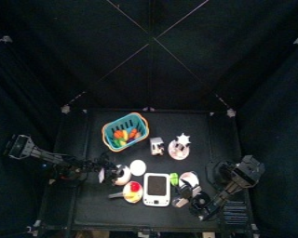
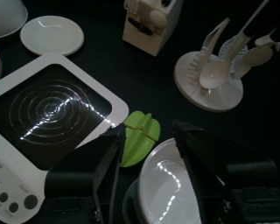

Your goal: Place kettle to right of stove

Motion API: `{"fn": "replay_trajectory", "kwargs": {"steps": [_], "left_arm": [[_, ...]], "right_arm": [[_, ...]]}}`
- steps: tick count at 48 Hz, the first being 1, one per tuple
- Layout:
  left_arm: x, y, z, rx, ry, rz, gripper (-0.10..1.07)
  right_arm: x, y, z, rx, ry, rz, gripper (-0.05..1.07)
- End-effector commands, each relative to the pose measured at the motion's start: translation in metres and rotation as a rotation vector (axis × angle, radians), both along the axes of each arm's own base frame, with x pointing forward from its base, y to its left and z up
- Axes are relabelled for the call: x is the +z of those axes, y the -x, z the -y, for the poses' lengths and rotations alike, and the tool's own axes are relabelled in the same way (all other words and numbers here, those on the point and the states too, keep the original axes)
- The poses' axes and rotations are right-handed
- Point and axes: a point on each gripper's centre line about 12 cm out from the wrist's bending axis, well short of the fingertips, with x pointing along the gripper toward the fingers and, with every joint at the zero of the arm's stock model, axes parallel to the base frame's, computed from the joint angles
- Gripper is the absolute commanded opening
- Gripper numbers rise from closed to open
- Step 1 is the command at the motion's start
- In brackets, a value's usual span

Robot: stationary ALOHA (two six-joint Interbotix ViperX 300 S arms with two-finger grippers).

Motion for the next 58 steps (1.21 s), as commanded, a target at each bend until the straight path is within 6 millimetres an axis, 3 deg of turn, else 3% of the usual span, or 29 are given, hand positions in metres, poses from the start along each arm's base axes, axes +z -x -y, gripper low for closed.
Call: {"fn": "replay_trajectory", "kwargs": {"steps": [1,14,27,42,49,58], "left_arm": [[0.009,-0.004,-0.001,0.002,-0.010,0.039,0.85],[0.040,0.004,0.003,-0.083,-0.069,0.161,0.85],[0.044,0.008,0.009,-0.141,-0.071,0.124,0.85],[0.050,0.004,0.041,-0.316,-0.052,0.009,0.85],[0.065,-0.005,0.045,-0.321,-0.046,0.033,0.86],[0.061,-0.003,0.044,-0.315,-0.049,0.034,0.86]], "right_arm": [[0.008,-0.003,-0.002,-0.003,-0.019,0.024,0.83],[0.008,-0.004,-0.002,0.000,-0.020,0.025,0.83],[0.009,-0.005,-0.003,-0.001,-0.026,0.027,0.83],[0.009,-0.006,-0.001,-0.007,-0.024,0.026,0.83],[0.009,-0.006,-0.001,-0.008,-0.026,0.028,0.83],[0.009,-0.006,0.000,-0.008,-0.025,0.025,0.83]]}}
